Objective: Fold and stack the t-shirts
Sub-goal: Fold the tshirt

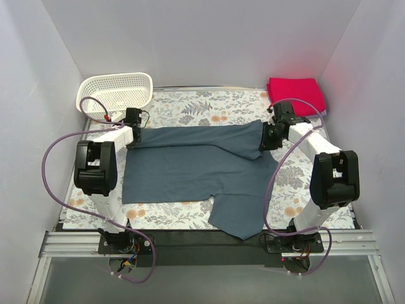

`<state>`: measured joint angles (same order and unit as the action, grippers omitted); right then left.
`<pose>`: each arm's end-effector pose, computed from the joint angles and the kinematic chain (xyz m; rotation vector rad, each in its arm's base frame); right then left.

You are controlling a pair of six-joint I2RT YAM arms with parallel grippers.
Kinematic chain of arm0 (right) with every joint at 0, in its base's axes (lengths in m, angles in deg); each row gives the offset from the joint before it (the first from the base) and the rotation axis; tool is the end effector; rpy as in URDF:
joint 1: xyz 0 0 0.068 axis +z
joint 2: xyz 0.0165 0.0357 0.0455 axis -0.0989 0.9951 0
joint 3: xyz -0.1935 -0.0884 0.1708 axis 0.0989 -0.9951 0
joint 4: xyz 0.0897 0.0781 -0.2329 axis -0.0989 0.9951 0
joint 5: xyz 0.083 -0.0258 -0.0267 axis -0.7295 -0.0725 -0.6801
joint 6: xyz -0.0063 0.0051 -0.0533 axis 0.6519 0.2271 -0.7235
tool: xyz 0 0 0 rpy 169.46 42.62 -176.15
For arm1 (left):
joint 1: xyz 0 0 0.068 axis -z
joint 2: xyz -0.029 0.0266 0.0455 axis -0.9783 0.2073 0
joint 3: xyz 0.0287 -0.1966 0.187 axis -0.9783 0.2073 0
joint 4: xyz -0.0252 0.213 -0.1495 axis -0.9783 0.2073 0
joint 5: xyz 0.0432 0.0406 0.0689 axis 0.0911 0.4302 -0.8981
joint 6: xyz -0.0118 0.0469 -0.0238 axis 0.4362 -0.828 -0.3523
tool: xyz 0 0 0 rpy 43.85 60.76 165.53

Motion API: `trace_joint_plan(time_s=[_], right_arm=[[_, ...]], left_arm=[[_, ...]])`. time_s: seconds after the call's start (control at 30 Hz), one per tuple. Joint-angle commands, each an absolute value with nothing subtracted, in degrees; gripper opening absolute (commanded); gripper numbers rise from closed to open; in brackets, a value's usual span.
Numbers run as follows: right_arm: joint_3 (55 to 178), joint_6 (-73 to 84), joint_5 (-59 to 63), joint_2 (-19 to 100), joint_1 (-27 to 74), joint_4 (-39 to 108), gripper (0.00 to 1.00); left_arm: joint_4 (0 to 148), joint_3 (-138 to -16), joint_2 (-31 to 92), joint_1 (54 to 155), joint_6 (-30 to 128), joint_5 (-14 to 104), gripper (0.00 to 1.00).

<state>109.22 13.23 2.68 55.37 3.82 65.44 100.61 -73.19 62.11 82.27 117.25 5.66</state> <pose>0.3427 0.0615 0.2236 0.0740 2.6149 0.3007 0.3733 -0.0092 0.1645 -1.6215 1.8327 0.1195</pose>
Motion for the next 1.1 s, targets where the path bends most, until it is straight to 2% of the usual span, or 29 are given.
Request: trace_joint_plan(time_s=[0.0,0.13,0.33,0.57,0.97,1.07], right_arm=[[112.37,11.73,2.53,53.29,3.38,63.54,0.33],[114.85,11.73,-0.62,55.31,0.31,58.63,0.44],[117.13,17.35,-10.56,62.69,-5.06,44.5,0.44],[124.94,22.54,-15.84,75.16,-8.49,37.36,0.44],[129.79,27.2,-21.82,85.89,-8.93,29.44,0.41],[130.4,27.55,-22.17,87.39,-9.19,29.26,0.31]], left_arm=[[100.62,-72.43,54.41,81.73,117.68,2.65,0.25],[99.48,-72.42,50.28,81.73,116.72,3.53,0.41],[92.98,-74.0,50.79,81.73,112.33,8.88,0.47],[87.97,-77.69,58.79,81.9,109.77,11.88,0.48],[85.5,-78.14,67.49,81.9,109.42,11.44,0.43],[85.85,-76.65,68.2,81.9,111.78,8.9,0.39]])
